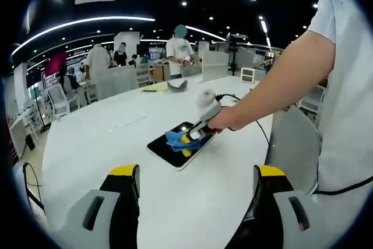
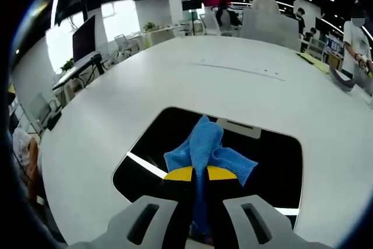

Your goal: Wipe the mirror surface with the cleaning cloth until all visible marks leave the cleaned area.

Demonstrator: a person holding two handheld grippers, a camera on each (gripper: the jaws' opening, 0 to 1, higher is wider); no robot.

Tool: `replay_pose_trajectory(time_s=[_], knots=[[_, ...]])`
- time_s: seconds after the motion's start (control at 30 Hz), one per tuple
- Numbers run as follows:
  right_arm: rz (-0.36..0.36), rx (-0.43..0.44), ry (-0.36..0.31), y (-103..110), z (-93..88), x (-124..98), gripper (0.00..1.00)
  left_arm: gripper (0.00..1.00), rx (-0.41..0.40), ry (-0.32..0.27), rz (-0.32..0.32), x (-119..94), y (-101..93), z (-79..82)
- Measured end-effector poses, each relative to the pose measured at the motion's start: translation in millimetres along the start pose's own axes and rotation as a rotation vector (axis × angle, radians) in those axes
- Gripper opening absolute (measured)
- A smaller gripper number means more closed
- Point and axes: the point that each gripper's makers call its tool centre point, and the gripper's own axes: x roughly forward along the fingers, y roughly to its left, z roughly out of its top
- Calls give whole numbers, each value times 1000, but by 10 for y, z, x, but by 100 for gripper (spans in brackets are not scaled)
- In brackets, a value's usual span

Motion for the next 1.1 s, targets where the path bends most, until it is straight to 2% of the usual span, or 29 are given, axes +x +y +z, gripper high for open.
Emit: replay_pose_trajectory(time_s=[0.23,0.37,0.5,1.1], knots=[[-1,-7,8,-6,46,44,2,80,-9,-3,-5,10,30,-19],[-3,-4,13,-21,82,80,2,80,-16,10,-8,21,63,-101],[0,-6,20,-25,101,95,2,80,-21,11,-11,22,73,-113],[1,-17,44,-63,184,191,2,80,-40,-11,-5,52,126,-83]])
